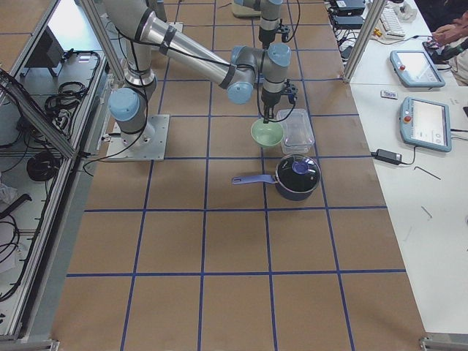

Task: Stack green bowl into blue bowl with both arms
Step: 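Place the light blue bowl at table center with the left gripper and withdraw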

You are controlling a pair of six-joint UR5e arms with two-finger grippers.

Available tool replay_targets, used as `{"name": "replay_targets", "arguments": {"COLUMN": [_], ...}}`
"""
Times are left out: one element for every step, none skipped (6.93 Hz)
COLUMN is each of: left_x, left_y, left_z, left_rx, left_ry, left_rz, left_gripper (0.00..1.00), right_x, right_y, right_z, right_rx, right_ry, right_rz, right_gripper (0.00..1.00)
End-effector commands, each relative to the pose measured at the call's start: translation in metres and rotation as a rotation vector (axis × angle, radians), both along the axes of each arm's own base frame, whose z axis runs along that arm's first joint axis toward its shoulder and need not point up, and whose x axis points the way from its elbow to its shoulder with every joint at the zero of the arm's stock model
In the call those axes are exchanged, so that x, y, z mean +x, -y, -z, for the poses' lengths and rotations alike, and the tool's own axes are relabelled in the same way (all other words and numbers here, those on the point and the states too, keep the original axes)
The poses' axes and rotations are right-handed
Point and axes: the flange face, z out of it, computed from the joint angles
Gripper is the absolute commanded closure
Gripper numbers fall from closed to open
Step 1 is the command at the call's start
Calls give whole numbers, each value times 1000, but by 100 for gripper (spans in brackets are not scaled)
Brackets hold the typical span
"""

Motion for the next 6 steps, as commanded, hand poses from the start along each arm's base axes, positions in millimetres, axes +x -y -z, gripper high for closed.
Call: {"name": "replay_targets", "arguments": {"left_x": [105, 136, 145, 147, 156, 158], "left_y": [19, 12, -6, -21, -31, -39], "left_z": [-81, -117, -146, -171, -186, -182], "left_rx": [-14, -65, -79, -107, -122, -96], "left_ry": [-10, 6, 17, 19, 76, 72], "left_rz": [106, 70, 60, 55, 42, -19], "left_gripper": [0, 0, 0, 0, 0, 0], "right_x": [5, 10, 19, 54, 98, 133], "right_y": [-7, -9, -8, -2, 2, 0], "right_z": [-20, -27, -30, -43, -61, -76], "right_rx": [-15, -31, -45, -76, -109, -118], "right_ry": [1, 14, 13, 8, 5, 16], "right_rz": [3, -3, -19, -36, -29, 2], "right_gripper": [100, 100, 100, 100, 100, 100]}}
